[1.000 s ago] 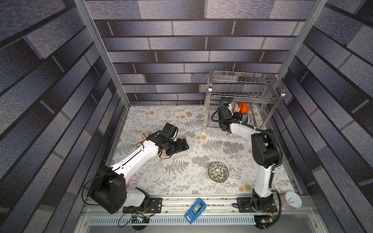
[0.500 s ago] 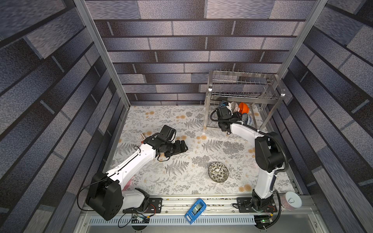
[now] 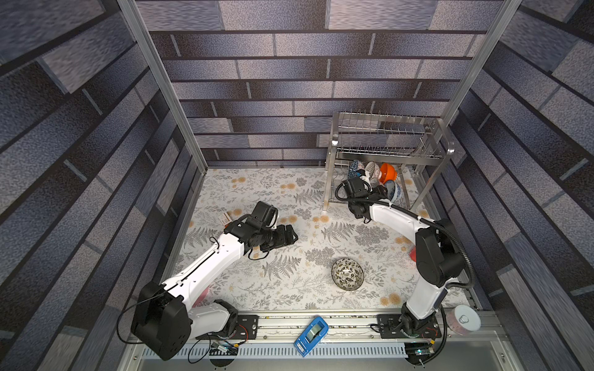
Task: Load bowls into a dish rack
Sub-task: Pick up the bowl from the bottom-center of the table.
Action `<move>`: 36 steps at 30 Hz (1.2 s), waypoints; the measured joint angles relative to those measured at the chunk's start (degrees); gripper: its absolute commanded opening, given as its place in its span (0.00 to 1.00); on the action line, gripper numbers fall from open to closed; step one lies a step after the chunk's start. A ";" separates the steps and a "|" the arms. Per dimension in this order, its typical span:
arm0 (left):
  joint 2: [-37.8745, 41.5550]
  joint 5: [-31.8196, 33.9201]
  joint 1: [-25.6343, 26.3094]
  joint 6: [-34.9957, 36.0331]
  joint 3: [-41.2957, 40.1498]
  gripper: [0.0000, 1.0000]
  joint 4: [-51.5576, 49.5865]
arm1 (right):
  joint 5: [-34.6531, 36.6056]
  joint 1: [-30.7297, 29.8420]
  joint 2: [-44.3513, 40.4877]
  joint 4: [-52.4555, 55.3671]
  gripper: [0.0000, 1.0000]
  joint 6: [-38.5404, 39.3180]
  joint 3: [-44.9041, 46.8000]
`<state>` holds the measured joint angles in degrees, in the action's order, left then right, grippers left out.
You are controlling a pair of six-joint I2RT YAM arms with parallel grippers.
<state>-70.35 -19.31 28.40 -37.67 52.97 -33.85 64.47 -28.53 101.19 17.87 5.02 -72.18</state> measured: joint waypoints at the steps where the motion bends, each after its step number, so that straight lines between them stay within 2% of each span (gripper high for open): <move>1: 0.20 0.00 0.00 0.00 -0.13 0.87 0.00 | 0.00 -0.48 -0.76 0.42 0.63 -0.81 0.92; 9: 3.19 0.00 0.07 -0.24 -2.27 0.86 0.42 | 0.09 -5.03 -6.88 6.84 0.65 -8.98 6.29; 21: 3.45 0.07 0.59 -0.22 -2.32 0.86 0.37 | 0.42 -11.26 -16.65 17.00 0.66 -21.35 9.57; 28: 4.42 2.19 2.80 -0.24 -2.32 0.85 0.00 | -0.55 -15.74 -20.63 20.83 0.67 -27.02 12.28; 36: 4.66 5.95 5.75 -1.75 -2.32 0.83 -1.16 | -5.05 -18.38 -25.70 22.38 0.69 -31.76 16.17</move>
<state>-65.69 -13.37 34.15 -39.42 50.65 -35.00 59.42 -46.92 75.48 40.25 -26.74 -56.01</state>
